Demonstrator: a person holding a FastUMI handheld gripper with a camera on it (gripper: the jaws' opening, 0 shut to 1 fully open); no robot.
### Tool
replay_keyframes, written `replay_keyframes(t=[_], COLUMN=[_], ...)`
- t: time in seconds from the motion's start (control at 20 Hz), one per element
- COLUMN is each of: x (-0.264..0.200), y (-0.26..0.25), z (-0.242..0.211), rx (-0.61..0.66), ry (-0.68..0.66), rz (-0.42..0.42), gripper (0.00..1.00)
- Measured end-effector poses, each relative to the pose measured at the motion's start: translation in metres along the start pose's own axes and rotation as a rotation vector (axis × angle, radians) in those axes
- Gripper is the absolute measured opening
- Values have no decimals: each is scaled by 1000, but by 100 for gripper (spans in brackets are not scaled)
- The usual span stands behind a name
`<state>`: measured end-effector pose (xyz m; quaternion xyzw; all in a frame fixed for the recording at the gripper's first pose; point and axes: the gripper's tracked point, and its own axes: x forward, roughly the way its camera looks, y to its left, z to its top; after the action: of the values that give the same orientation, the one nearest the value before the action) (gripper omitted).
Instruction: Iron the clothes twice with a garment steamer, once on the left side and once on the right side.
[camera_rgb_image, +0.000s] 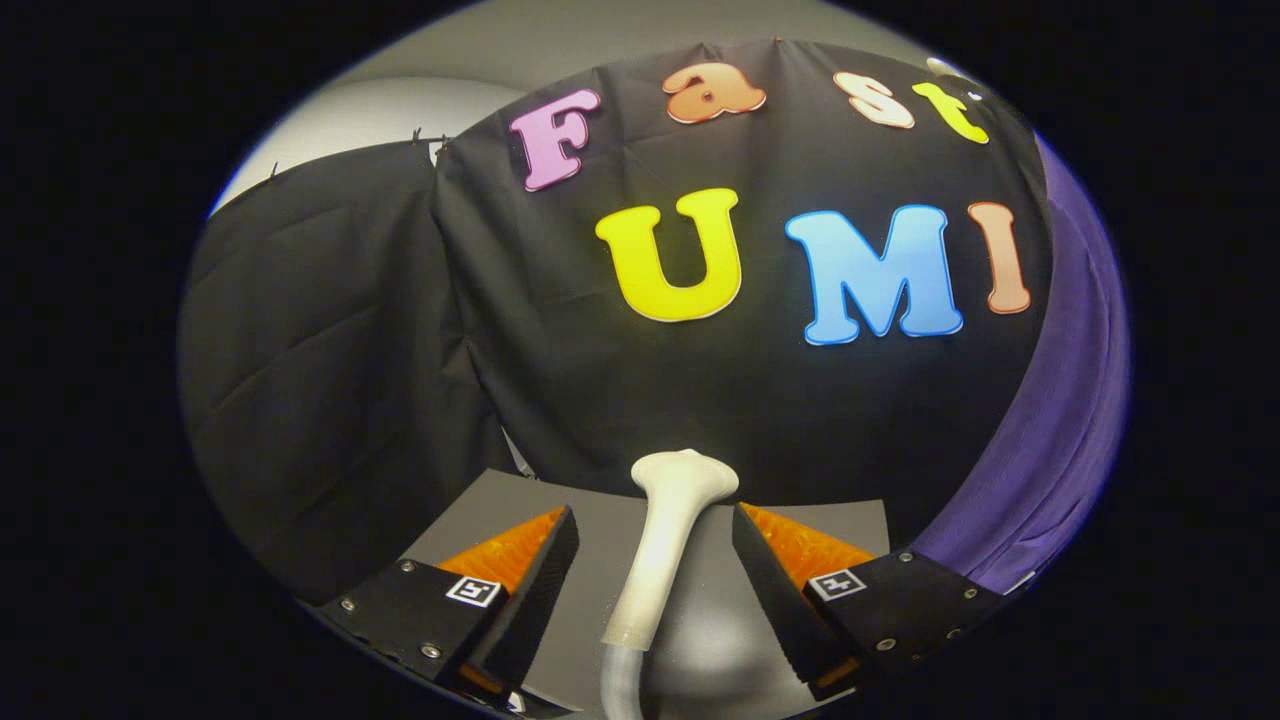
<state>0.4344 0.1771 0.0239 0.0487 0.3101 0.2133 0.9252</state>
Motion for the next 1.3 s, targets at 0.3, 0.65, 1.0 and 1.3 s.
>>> replay_keyframes(t=[0.3, 0.65, 1.0, 1.3], x=[44, 67, 78, 47], y=[-8, -4, 4, 21], z=[-38, -67, -79, -61], rx=[11, 51, 102, 48], ry=[136, 235, 283, 165], rz=[9, 32, 79, 104], gripper=[94, 78, 44, 32])
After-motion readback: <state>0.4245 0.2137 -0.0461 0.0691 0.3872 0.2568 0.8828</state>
